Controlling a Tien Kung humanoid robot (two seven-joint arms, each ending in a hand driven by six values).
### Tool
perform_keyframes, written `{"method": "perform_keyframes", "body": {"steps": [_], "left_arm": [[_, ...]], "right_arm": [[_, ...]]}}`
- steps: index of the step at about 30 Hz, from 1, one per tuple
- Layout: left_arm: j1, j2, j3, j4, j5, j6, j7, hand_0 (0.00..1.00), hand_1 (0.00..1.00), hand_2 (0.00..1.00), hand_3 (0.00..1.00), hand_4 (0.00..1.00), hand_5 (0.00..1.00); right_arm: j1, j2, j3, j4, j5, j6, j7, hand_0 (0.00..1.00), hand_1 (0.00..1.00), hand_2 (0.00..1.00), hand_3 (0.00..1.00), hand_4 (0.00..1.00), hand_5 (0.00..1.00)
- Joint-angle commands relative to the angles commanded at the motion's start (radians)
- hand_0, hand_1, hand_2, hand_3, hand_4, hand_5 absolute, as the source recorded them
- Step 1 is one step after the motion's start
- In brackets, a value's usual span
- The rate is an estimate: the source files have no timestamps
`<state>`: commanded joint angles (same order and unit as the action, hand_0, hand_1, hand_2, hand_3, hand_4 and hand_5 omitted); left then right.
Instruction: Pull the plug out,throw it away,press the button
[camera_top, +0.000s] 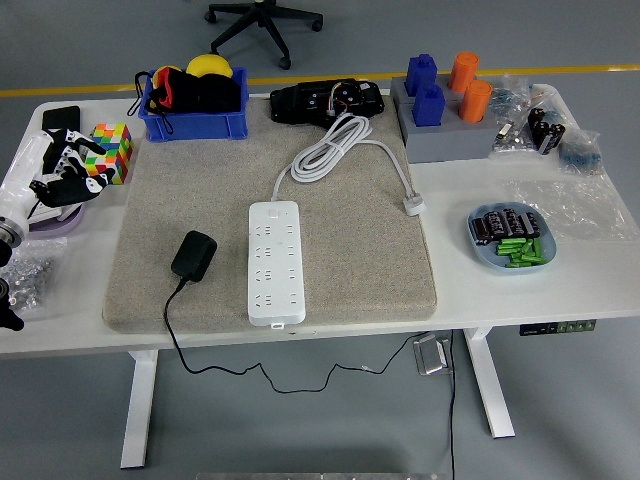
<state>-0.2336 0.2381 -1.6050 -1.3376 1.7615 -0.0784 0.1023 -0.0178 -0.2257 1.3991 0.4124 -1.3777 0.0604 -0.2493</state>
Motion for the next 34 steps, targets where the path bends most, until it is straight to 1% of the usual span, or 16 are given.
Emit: {"method": "perform_keyframes", "body": {"steps": [5, 6, 11, 12, 17, 18, 23, 24, 27, 29, 30, 34], "left_arm": [[-0.003, 0.001, 0.002, 0.004, 0.005, -0.002, -0.007, 0.531, 0.636, 0.657, 0.270, 0.889, 0.236], [-0.003, 0.001, 0.002, 0.005, 0.004, 0.000, -0.010, 0.763, 0.829, 0.885, 0.671, 0.950, 0.415], [-0.002, -0.001, 0.000, 0.008, -0.007, 0.008, -0.018, 0.763, 0.829, 0.885, 0.671, 0.950, 0.415], [-0.002, -0.001, -0.001, 0.009, -0.009, 0.007, -0.017, 0.837, 0.893, 0.939, 0.878, 0.980, 0.524], [-0.002, 0.000, -0.003, 0.013, -0.019, 0.005, -0.016, 0.837, 0.893, 0.939, 0.878, 0.980, 0.524], [-0.002, 0.000, -0.004, 0.014, -0.021, 0.005, -0.016, 0.885, 0.943, 0.965, 0.955, 0.988, 0.629], [-0.001, 0.000, -0.007, 0.015, -0.031, 0.001, -0.012, 0.885, 0.943, 0.965, 0.955, 0.988, 0.629], [-0.001, 0.000, -0.007, 0.015, -0.031, 0.002, -0.013, 0.892, 0.949, 0.959, 0.965, 0.987, 0.670], [-0.002, 0.002, -0.005, 0.015, -0.031, 0.003, -0.014, 0.892, 0.949, 0.959, 0.965, 0.987, 0.670], [-0.002, 0.002, -0.003, 0.014, -0.028, 0.010, -0.024, 0.892, 0.949, 0.959, 0.965, 0.987, 0.670], [-0.003, 0.003, -0.003, 0.013, -0.026, 0.012, -0.027, 0.862, 0.896, 0.923, 0.943, 0.988, 0.604], [-0.002, 0.004, -0.001, 0.011, -0.027, 0.016, -0.036, 0.862, 0.896, 0.923, 0.943, 0.988, 0.604]], "right_arm": [[-0.002, 0.002, 0.002, -0.003, -0.002, 0.001, -0.001, 0.773, 0.737, 0.734, 0.736, 0.783, 0.686], [-0.002, 0.002, 0.003, -0.003, -0.002, 0.001, -0.001, 0.773, 0.737, 0.734, 0.736, 0.783, 0.688], [-0.001, 0.002, 0.002, -0.003, -0.002, 0.001, 0.000, 0.773, 0.737, 0.734, 0.736, 0.783, 0.688], [0.000, 0.002, 0.002, -0.003, -0.002, 0.001, 0.000, 0.773, 0.737, 0.734, 0.736, 0.783, 0.688], [0.005, 0.002, -0.002, -0.001, 0.000, 0.000, 0.000, 0.773, 0.737, 0.734, 0.736, 0.783, 0.688], [0.005, 0.001, -0.003, -0.001, -0.001, 0.001, 0.000, 0.773, 0.737, 0.734, 0.736, 0.783, 0.687], [0.005, 0.000, -0.006, -0.003, -0.001, 0.001, 0.000, 0.773, 0.737, 0.734, 0.736, 0.783, 0.687], [0.006, -0.001, -0.007, -0.003, -0.002, 0.001, 0.000, 0.773, 0.737, 0.733, 0.737, 0.783, 0.688], [0.007, -0.002, -0.006, -0.002, -0.002, 0.001, 0.000, 0.773, 0.737, 0.733, 0.737, 0.783, 0.688], [0.009, -0.003, -0.008, -0.002, -0.001, 0.001, 0.000, 0.773, 0.737, 0.733, 0.737, 0.783, 0.688], [0.010, -0.003, -0.008, -0.002, -0.001, 0.001, 0.000, 0.772, 0.737, 0.734, 0.736, 0.783, 0.688], [0.010, -0.005, -0.008, -0.002, 0.000, 0.000, 0.000, 0.772, 0.737, 0.734, 0.736, 0.783, 0.688]]}}
